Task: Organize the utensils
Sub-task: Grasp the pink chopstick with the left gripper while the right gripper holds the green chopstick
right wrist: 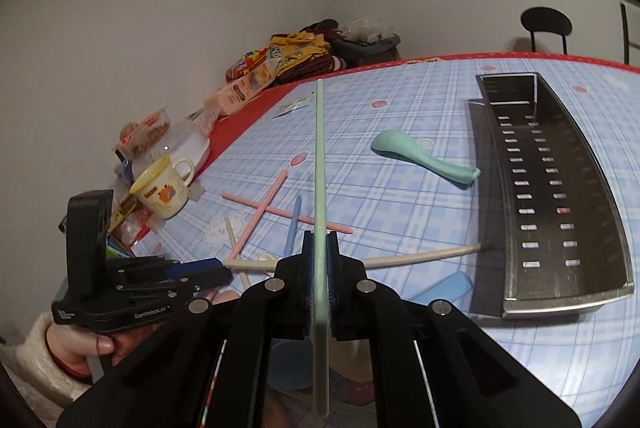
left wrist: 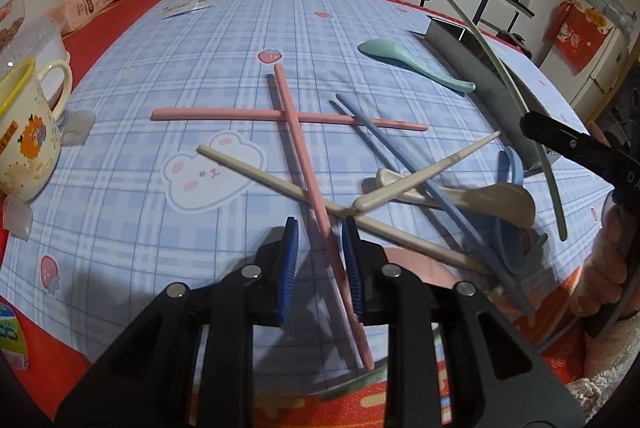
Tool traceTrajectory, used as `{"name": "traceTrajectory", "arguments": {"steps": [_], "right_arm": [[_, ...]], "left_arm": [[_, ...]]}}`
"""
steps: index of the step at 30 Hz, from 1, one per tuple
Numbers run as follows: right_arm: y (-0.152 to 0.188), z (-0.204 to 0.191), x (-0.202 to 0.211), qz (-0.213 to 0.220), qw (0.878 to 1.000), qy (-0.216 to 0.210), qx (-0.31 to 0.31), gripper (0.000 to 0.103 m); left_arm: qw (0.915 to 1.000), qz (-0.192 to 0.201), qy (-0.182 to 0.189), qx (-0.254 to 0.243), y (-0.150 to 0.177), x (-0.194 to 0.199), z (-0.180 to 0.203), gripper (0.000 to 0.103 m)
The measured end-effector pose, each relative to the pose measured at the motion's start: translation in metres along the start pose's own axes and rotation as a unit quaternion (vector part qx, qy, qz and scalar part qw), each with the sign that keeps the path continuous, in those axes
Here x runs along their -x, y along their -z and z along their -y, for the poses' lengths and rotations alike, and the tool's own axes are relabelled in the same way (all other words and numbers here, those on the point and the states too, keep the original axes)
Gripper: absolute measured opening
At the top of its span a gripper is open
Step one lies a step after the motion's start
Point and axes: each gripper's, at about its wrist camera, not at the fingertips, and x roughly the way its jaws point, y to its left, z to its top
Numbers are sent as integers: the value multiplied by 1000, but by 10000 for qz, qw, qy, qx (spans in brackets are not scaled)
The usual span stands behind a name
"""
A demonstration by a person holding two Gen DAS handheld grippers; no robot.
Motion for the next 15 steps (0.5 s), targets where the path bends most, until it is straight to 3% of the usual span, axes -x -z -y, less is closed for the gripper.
{"name": "traceTrajectory", "arguments": {"steps": [15], "right_arm": [[2,16,-3,-8,9992,192,-361,7]], "left_arm": [[9994,211,-226,-153,0,-4,3,25]]}}
